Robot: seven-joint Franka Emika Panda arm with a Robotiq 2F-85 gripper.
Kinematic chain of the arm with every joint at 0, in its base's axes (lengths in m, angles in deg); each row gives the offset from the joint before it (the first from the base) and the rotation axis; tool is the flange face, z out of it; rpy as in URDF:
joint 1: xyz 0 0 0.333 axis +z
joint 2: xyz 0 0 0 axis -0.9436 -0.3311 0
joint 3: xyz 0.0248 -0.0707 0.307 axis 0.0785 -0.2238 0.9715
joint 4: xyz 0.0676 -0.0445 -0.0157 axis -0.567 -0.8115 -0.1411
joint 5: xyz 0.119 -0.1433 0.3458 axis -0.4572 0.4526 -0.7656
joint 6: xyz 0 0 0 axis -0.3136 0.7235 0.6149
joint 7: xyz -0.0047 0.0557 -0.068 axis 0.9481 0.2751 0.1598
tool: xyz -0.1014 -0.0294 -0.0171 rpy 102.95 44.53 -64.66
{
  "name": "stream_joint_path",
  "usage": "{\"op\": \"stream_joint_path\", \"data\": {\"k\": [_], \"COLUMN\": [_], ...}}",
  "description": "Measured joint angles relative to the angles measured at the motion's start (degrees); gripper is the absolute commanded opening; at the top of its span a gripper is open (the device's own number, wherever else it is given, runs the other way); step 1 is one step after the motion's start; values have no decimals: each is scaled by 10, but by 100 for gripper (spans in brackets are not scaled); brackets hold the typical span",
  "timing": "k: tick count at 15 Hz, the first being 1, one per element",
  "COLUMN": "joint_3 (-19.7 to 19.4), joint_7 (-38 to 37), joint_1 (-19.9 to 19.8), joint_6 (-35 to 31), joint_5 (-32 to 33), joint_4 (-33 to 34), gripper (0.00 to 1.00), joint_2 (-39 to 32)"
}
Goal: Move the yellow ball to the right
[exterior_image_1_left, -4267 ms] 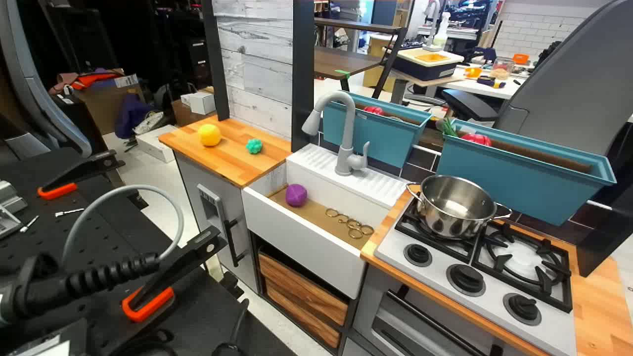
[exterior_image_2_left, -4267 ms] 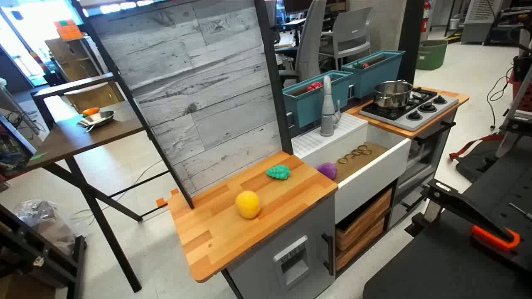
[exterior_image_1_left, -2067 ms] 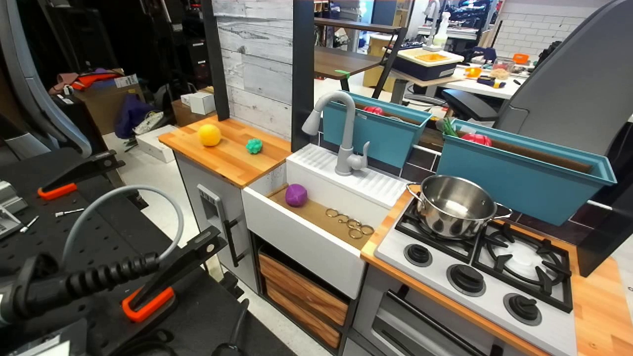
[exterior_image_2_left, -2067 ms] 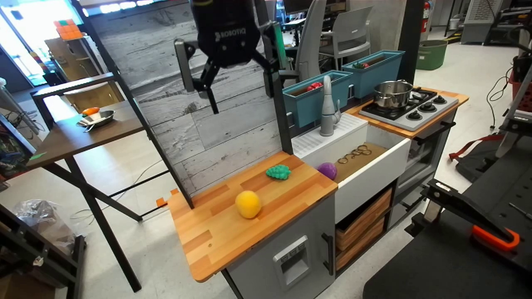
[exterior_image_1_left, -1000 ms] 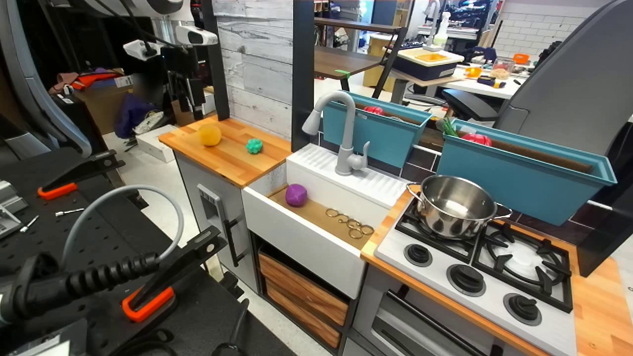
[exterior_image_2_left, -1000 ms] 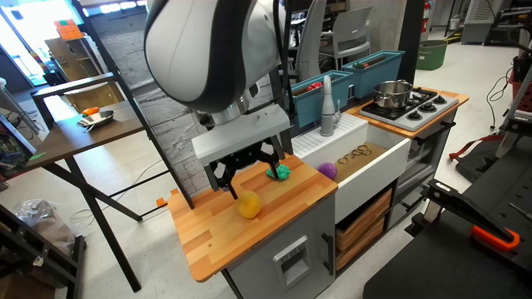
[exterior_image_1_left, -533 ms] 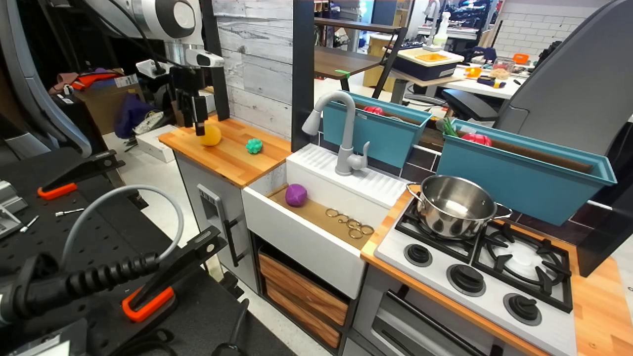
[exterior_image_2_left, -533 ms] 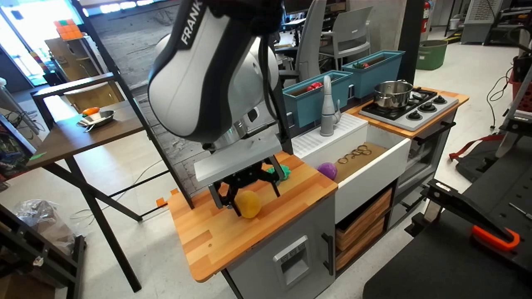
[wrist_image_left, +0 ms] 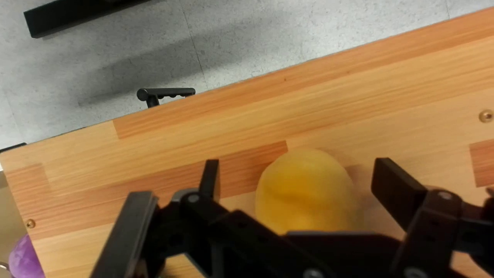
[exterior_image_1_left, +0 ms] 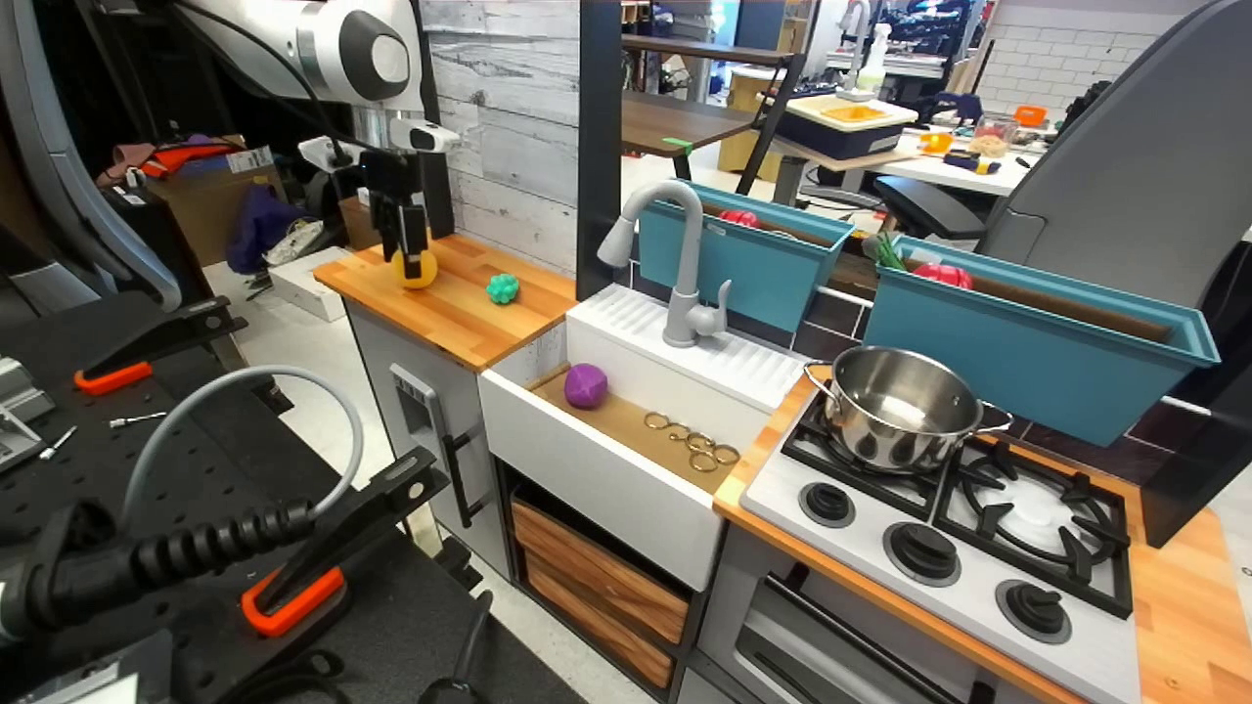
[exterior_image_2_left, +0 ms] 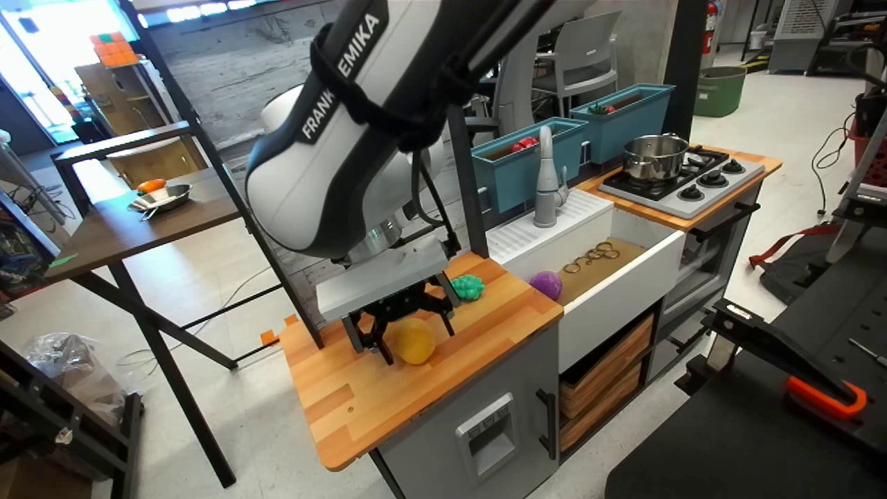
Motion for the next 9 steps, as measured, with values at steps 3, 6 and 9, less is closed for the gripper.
{"op": "stream_joint_path", "data": {"k": [3, 6, 9], "joint_3": [0, -3, -15], "joint_7": [-1, -1, -1], "joint_1": [4, 10, 16], "joint_6": [25, 42, 66], "joint_5": [0, 0, 0], "joint_4": [63, 103, 126], "gripper": [58, 35, 14], "joint_2": [-36, -58, -66]}}
